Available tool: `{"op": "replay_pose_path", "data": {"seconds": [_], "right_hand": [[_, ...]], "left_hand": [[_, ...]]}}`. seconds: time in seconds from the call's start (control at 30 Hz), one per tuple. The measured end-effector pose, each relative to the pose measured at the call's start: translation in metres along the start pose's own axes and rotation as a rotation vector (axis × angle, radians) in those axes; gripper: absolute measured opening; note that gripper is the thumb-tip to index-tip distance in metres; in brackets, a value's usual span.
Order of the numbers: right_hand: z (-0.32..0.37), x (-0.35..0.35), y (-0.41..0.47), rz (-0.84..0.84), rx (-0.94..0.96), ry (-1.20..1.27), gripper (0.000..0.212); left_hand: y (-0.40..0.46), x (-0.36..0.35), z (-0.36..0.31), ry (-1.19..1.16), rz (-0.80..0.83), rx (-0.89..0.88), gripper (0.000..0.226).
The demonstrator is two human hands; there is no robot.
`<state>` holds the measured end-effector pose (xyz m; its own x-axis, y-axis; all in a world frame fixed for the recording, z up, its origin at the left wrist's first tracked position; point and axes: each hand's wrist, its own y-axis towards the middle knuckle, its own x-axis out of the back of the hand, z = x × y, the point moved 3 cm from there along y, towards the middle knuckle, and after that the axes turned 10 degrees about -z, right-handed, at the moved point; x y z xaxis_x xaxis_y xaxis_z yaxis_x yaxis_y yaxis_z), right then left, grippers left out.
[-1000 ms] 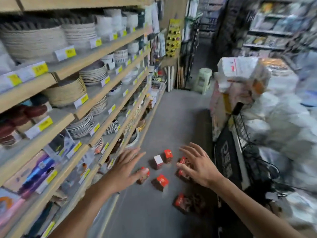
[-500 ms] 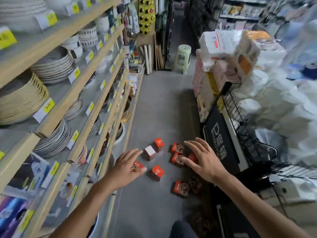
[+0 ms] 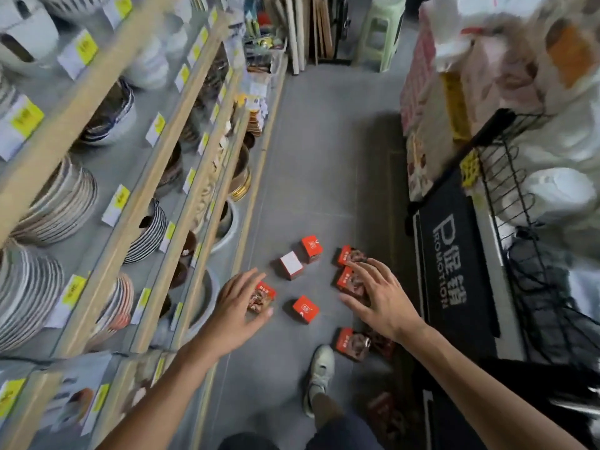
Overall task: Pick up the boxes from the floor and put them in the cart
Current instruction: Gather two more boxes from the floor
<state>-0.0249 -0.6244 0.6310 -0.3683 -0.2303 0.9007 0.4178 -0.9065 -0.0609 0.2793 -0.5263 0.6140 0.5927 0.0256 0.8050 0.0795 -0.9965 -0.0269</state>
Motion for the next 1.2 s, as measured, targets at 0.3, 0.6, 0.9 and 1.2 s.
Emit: {"op": "replay_pose_path", "data": {"seconds": [0.3, 0.6, 0.9, 1.2], "right_hand": [[-0.049, -0.120, 0.088, 0.180, 0.025, -0.030, 0.085], [-0.096, -0.305, 0.140, 0.298, -0.014, -0.052, 0.095], [-0.147, -0.502, 0.160, 0.345, -0.044, -0.079, 0.103], [-0.199, -0.664, 0.172, 0.390, -0.210, -0.132, 0.122]], "left_hand": [[0.066, -0.086, 0.084, 0.048, 0.028, 0.122, 0.080], [0.096, -0.212, 0.216, 0.039, 0.061, 0.166, 0.077], [0.082, -0.352, 0.342, -0.016, 0.101, 0.284, 0.079], [0.076, -0.441, 0.428, -0.079, 0.058, 0.317, 0.073]]}}
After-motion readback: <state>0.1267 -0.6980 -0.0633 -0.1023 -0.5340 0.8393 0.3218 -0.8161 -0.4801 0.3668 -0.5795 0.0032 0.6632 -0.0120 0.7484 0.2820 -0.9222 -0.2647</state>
